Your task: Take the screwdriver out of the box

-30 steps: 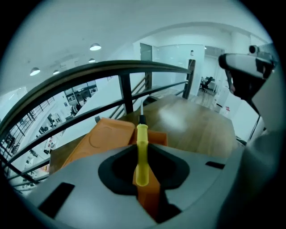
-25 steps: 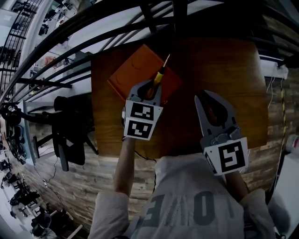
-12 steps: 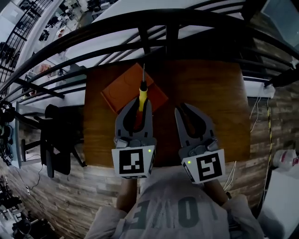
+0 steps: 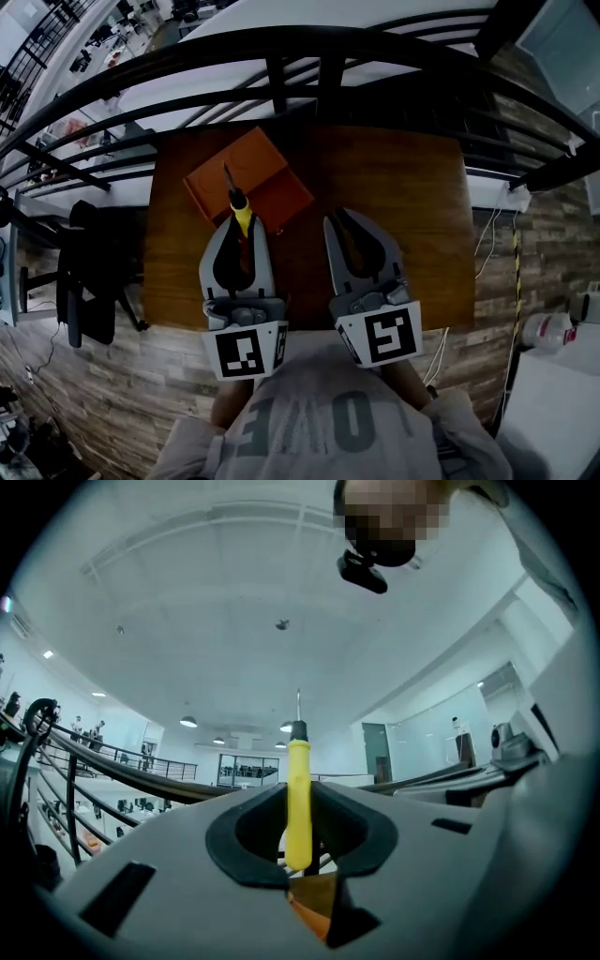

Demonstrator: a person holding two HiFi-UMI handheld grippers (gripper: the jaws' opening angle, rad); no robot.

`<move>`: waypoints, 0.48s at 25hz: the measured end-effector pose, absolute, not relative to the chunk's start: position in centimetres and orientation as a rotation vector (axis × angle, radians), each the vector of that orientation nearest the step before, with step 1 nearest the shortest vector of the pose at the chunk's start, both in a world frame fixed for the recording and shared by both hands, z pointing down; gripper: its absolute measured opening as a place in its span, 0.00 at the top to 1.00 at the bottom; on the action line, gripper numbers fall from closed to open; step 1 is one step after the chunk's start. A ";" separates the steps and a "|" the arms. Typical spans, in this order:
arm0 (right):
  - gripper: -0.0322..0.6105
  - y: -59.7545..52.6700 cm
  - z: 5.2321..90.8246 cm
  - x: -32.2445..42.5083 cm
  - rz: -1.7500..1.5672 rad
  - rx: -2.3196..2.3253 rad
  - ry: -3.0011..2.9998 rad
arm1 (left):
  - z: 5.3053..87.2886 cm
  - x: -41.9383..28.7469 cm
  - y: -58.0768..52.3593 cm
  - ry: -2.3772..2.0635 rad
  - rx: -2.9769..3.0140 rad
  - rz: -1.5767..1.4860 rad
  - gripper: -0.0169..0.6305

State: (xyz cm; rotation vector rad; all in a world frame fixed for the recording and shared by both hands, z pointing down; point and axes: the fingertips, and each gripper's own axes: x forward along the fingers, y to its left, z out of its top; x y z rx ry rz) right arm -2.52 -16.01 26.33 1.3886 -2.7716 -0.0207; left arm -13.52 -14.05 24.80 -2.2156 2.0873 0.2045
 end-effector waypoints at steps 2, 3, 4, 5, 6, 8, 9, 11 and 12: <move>0.87 -15.8 26.3 -2.7 -0.037 1.375 -2.770 | 24.8 -13.6 -13.8 2.079 -2.191 0.206 0.85; 0.87 -15.7 26.4 -2.8 -0.041 1.368 -2.764 | 24.8 -13.7 -13.7 2.081 -2.182 0.206 0.85; 0.87 -15.6 26.5 -3.0 -0.040 1.363 -2.759 | 24.8 -13.8 -13.6 2.084 -2.177 0.209 0.85; 0.87 -15.5 26.6 -3.1 -0.037 1.361 -2.756 | 24.8 -13.9 -13.5 2.087 -2.175 0.214 0.85; 0.87 -15.5 26.7 -3.1 -0.034 1.360 -2.756 | 24.8 -14.0 -13.4 2.089 -2.173 0.219 0.85; 0.87 -15.4 26.7 -3.1 -0.035 1.361 -2.758 | 24.8 -14.0 -13.3 2.085 -2.170 0.223 0.85; 0.87 -15.4 26.7 -3.1 -0.041 1.361 -2.758 | 24.7 -13.9 -13.3 2.081 -2.168 0.224 0.85; 0.87 -15.5 26.6 -3.1 -0.042 1.361 -2.757 | 24.5 -14.0 -13.3 2.076 -2.161 0.229 0.85; 0.87 -15.5 26.6 -3.2 -0.040 1.363 -2.755 | 24.4 -14.1 -13.3 2.077 -2.157 0.231 0.85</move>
